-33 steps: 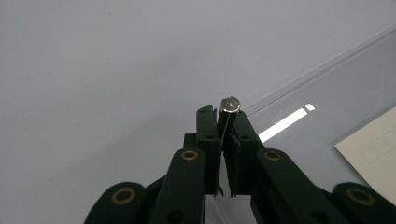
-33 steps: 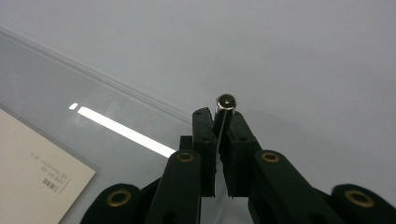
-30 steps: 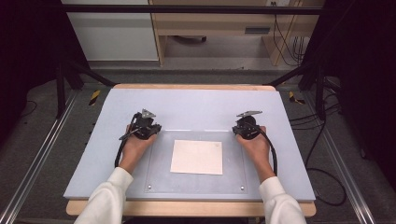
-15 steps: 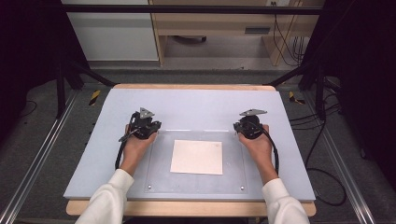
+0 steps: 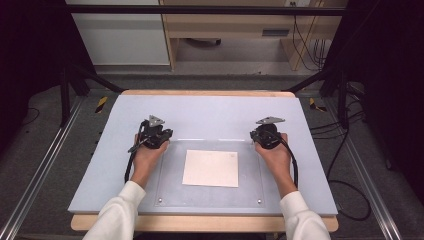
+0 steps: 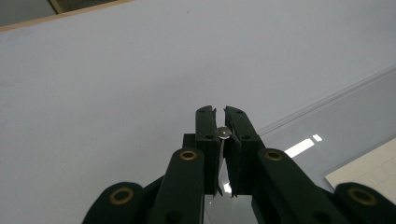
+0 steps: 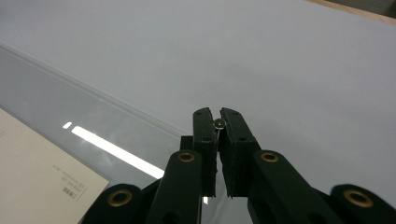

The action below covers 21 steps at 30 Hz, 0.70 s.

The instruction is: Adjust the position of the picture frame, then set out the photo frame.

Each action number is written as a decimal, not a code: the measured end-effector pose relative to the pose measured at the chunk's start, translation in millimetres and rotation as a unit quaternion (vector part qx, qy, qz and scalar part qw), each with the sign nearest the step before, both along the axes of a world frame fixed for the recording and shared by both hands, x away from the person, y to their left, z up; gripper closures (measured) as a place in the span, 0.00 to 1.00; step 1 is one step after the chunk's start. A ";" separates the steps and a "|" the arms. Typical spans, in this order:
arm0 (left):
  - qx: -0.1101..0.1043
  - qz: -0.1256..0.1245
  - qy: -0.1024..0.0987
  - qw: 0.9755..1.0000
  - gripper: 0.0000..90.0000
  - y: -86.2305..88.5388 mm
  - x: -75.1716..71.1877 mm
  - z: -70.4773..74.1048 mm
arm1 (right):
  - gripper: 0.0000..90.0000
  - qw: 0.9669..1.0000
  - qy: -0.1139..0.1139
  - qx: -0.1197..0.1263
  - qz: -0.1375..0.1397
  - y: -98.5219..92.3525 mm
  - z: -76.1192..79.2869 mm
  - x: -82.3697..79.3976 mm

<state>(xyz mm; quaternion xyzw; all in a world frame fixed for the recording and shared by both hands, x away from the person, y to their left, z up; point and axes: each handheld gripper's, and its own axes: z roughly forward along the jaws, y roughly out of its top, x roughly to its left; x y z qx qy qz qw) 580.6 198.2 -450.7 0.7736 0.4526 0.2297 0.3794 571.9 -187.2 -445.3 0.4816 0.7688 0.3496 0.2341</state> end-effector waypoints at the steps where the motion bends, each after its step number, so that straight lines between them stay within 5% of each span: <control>1: 0.003 -0.001 0.004 1.000 0.93 -0.2 0.6 0.9 | 0.95 1.000 0.001 -0.001 0.001 0.0 0.4 0.6; 21: 0.028 -0.023 0.079 0.996 0.94 -0.5 18.6 14.0 | 0.95 0.998 0.066 0.003 0.014 -2.9 9.7 16.1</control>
